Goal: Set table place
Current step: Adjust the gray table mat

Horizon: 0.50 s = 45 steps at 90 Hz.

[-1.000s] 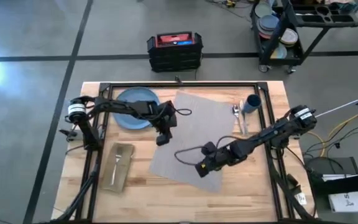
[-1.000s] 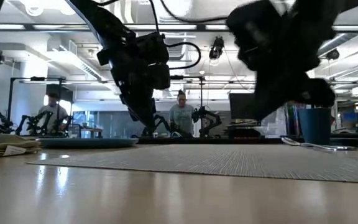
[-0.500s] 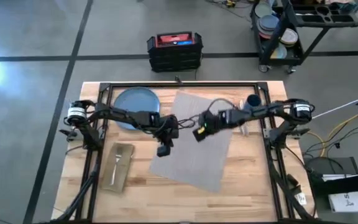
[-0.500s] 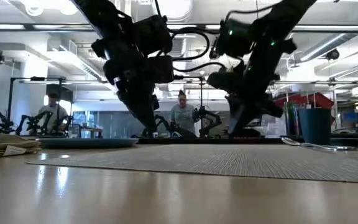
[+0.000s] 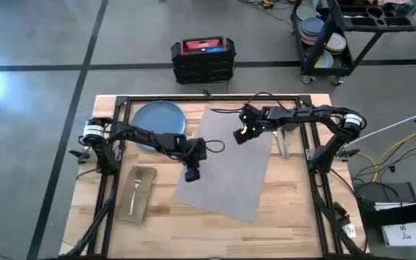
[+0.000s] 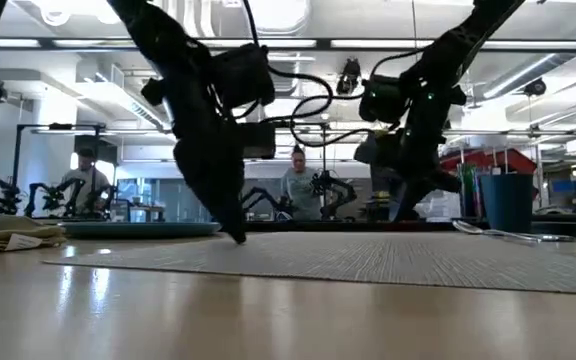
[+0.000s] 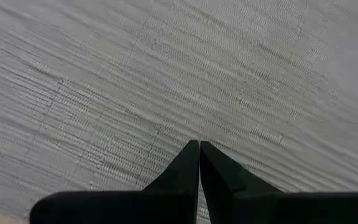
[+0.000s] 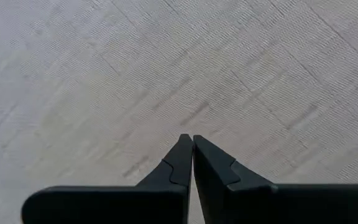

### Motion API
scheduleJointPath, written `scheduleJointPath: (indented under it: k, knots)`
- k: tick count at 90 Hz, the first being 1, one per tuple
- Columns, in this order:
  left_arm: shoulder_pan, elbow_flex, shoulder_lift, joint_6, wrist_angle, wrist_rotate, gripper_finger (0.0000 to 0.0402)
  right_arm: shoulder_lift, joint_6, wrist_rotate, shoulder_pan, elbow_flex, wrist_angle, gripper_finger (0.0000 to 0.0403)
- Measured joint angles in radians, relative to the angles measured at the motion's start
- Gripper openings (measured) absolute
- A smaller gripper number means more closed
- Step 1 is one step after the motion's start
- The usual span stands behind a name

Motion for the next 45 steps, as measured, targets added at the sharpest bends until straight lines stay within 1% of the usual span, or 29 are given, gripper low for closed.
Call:
scheduleJointPath:
  k: [23,45]
  knots:
    - [0.000,0.000,-0.014,0.009,-0.060,0.005,0.0000,0.000,-0.035,-0.002,0.001,-0.003,-0.096,0.0000]
    - [0.000,-0.002,-0.029,0.035,-0.103,0.001,0.0000,0.000,-0.042,-0.032,0.004,-0.027,-0.106,0.0000]
